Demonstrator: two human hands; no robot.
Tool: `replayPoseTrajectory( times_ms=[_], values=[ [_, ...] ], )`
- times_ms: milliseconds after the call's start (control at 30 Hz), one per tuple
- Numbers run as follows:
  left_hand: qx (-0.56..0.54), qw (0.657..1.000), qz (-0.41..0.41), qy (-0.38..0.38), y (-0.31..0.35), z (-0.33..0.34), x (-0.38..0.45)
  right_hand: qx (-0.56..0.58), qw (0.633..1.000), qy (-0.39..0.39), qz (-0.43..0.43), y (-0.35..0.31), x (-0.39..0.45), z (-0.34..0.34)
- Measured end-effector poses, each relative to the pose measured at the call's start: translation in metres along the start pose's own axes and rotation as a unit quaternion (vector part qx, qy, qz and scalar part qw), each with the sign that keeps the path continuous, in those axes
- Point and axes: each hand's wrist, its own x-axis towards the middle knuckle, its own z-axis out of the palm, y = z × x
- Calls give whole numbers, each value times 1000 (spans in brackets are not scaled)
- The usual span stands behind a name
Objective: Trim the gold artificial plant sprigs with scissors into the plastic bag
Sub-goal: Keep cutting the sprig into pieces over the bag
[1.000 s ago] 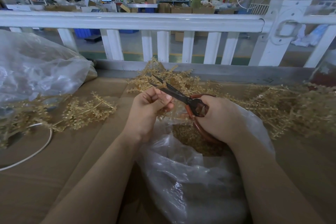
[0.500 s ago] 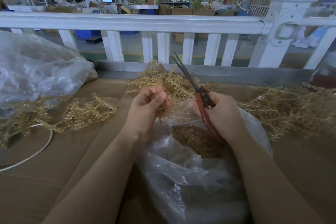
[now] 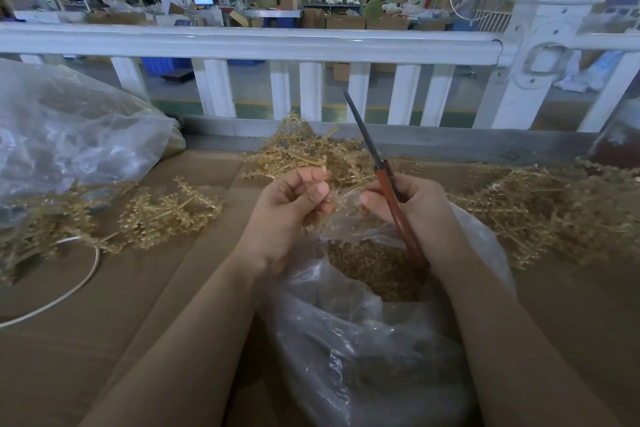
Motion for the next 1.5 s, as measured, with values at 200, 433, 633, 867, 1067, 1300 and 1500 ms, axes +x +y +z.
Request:
replayPoseTrajectory(
  times_ms=[200, 433, 633, 867, 1067, 1300, 1500],
  values=[
    [-54, 998, -18, 40, 0, 1, -1, 98, 995, -11, -6, -2, -3, 0],
    [66, 992, -81, 64, 1, 5, -2, 224, 972, 60, -28, 1, -2, -8],
    [74, 986, -88, -117, 3, 12, -10, 208, 975, 73, -40, 4, -2, -7],
    [35, 999, -10, 8, 0, 7, -4, 92, 989, 96, -59, 3, -1, -1],
    [-16, 998, 15, 66, -2, 3, -1, -58, 994, 30, -83, 3, -4, 0],
    [-6, 997, 33, 72, -1, 2, -1, -299, 949, -56, -84, -9, -15, -6],
    [39, 994, 43, 94, -1, 3, 0, -388, 915, -58, -99, -19, -18, -7]
  ],
)
